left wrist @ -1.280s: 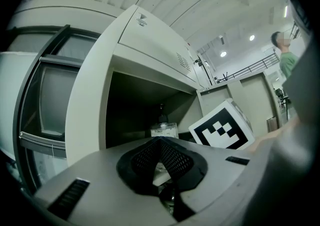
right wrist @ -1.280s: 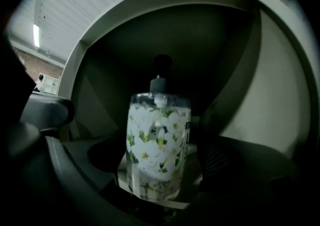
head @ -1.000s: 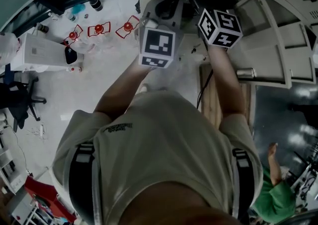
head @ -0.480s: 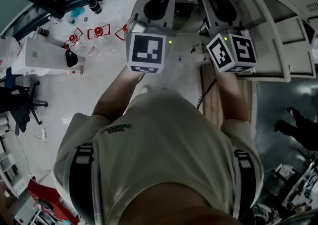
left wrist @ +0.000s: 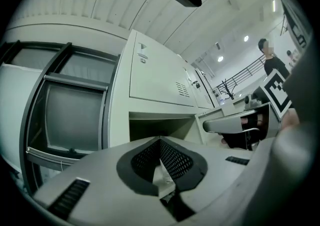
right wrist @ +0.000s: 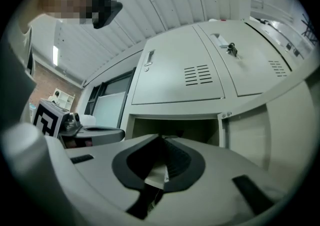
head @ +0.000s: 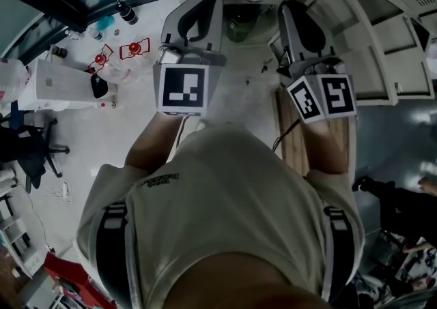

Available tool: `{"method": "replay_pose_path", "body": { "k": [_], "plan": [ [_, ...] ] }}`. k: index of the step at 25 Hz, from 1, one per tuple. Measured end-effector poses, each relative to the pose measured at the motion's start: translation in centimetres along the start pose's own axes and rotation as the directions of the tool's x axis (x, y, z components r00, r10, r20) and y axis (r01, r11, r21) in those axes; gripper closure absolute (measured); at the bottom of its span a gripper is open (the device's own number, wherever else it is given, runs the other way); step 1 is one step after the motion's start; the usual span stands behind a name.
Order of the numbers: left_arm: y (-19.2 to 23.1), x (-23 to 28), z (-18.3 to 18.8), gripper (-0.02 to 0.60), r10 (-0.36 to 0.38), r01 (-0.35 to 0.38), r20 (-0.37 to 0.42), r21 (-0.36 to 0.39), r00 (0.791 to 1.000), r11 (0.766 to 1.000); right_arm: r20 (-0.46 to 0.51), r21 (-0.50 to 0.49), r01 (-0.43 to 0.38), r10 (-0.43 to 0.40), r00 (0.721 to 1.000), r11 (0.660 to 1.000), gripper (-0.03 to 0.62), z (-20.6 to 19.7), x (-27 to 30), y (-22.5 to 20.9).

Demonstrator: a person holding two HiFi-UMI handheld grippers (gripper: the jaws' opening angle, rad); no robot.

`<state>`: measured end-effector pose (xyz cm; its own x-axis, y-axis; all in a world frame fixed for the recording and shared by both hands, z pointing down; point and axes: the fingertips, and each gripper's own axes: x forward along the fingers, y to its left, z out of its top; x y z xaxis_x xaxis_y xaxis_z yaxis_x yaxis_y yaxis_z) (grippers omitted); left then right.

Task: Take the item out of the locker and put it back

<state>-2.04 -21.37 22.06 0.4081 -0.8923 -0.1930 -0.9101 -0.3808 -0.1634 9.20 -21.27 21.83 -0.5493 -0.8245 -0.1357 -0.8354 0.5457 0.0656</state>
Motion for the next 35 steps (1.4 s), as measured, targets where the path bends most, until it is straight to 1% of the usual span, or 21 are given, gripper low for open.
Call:
{"method": "replay_pose_path", "body": {
  "k": [1, 4, 8, 13, 20, 35],
  "plan": [
    [-0.1, -0.2, 0.1, 0.568, -0.003, 0.003, 0.001, 0.003, 1.000, 1.000, -0.001, -0.011, -0.002, 0.002, 1.000, 1.000, 0.591, -0.1, -0.3, 0.3],
    [-0.5, -0.9, -0.1, 0.568, -0.013, 0.013, -0.001, 0.003, 1.000, 1.000, -0.007, -0.011, -0.025, 0.025, 1.000, 1.000, 0.591, -0.5, -1.1, 1.3],
    [-1.0, -2.2, -0.5, 0.568, -0.018, 0.018, 0.007, -0.015, 1.000, 1.000, 0.005, 0.017, -0.040, 0.040, 0.999, 0.999, 0.591, -1.2, -2.0, 2.1],
    [-1.4, -3.4, -1.7, 0.568, -0.029, 0.029, -0.033, -0.003, 0.999, 1.000, -0.003, 0.039, -0.075, 0.075, 0.997, 0.996, 0.592, -2.1, -2.5, 3.2],
    [-1.5, -3.9, -1.8, 0.568, -0.026, 0.026, -0.042, 0.000, 0.999, 1.000, -0.007, 0.029, -0.109, 0.109, 0.994, 0.994, 0.594, -1.8, -2.6, 4.8],
    [-1.1, -4.8, -1.5, 0.568, -0.020, 0.020, -0.040, -0.010, 0.999, 1.000, -0.006, 0.025, -0.129, 0.130, 0.992, 0.991, 0.594, -1.4, -3.2, 6.2]
  ]
}}
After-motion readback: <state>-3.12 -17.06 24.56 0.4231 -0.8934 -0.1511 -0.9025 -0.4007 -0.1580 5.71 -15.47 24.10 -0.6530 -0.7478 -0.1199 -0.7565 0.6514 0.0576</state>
